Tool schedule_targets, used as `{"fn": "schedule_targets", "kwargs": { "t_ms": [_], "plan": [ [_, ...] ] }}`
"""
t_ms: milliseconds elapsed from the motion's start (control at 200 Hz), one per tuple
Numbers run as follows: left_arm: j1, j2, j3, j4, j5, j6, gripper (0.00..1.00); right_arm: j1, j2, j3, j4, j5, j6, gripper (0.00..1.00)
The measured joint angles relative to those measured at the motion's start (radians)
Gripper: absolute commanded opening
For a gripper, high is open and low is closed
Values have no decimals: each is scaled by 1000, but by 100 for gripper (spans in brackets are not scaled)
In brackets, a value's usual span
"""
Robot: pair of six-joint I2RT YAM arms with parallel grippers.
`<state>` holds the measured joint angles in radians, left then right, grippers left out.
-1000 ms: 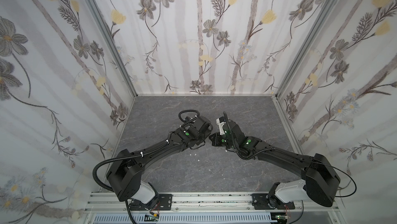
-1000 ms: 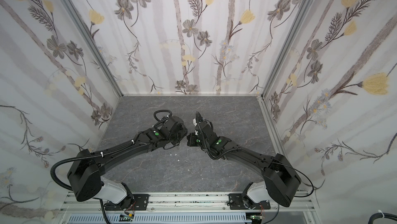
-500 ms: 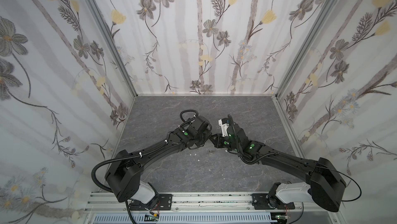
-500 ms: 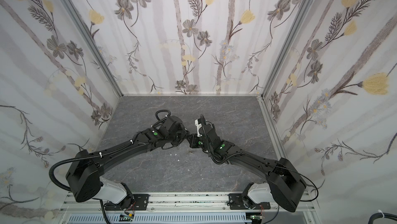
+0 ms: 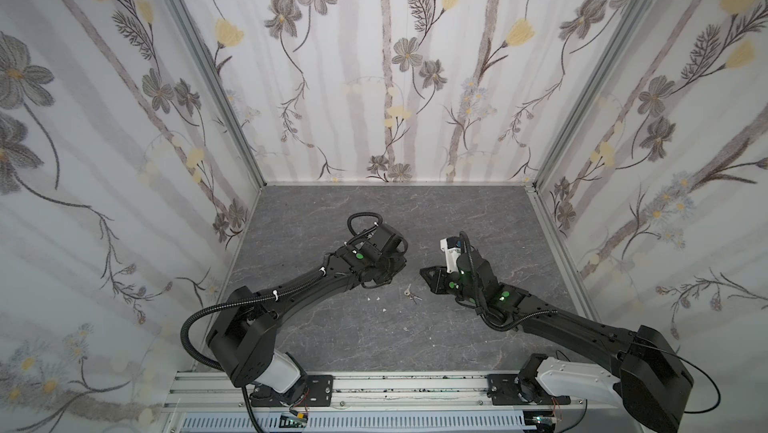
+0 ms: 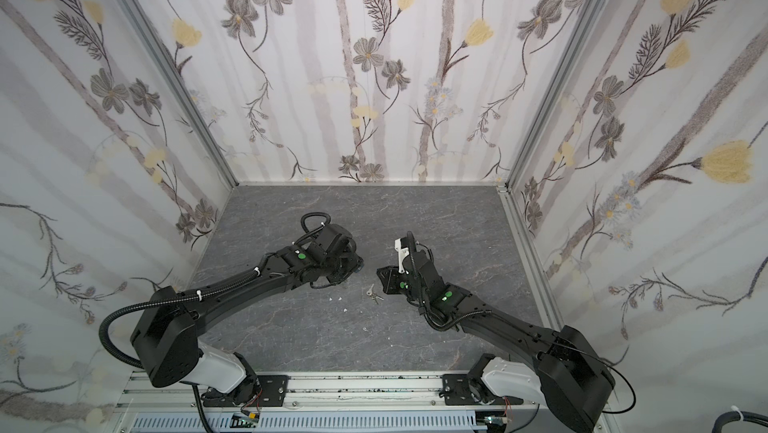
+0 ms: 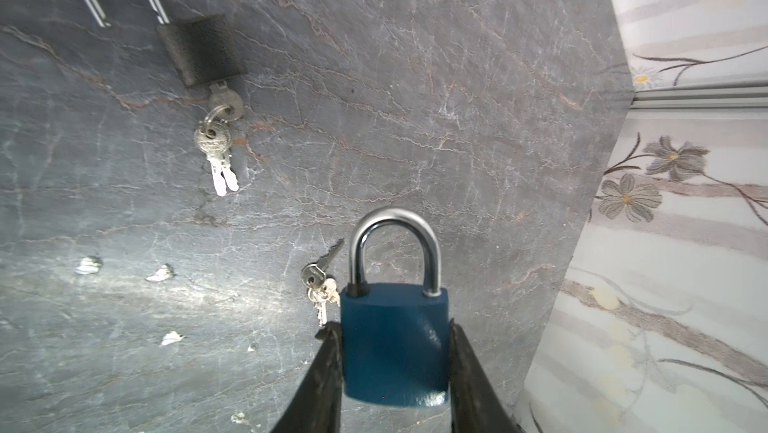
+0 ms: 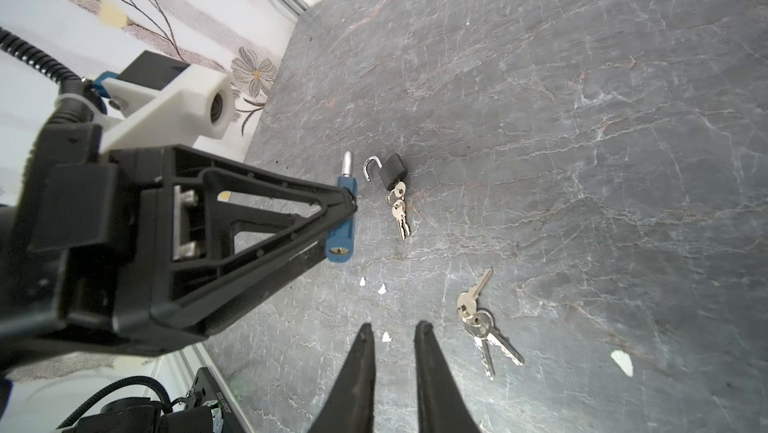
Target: Unlock with the key
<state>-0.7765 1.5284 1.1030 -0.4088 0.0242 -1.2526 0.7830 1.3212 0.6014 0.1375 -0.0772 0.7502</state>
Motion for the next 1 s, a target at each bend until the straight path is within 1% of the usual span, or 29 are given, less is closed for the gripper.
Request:
{"fn": "schedule_targets", "kwargs": {
  "t_ms": [195, 335, 500, 704, 799, 864, 949, 999],
  "plan": [
    [6, 108, 37, -58, 50, 75, 0, -17, 6, -31, 3, -10, -12, 20],
    [6, 121, 23, -74, 74, 101, 0, -16, 56, -38, 9, -48, -26, 20],
    [-4, 155, 21, -111, 83, 141, 0, -16, 109, -37, 20, -58, -30, 20],
    [-19, 167, -45, -150, 111, 180, 0, -13, 187, -20, 47, -93, -37, 20],
    [-28, 175, -57, -173, 110, 201, 3, -5, 226, -2, 52, -101, -45, 21],
    [-36, 180, -58, -187, 110, 209, 8, 2, 248, 14, 52, -105, -47, 21],
    [-43, 188, -58, -202, 108, 232, 19, 11, 288, 42, 55, -108, -56, 22],
    [-45, 195, -58, -206, 107, 235, 30, 16, 313, 55, 55, -108, -63, 23]
  ]
}}
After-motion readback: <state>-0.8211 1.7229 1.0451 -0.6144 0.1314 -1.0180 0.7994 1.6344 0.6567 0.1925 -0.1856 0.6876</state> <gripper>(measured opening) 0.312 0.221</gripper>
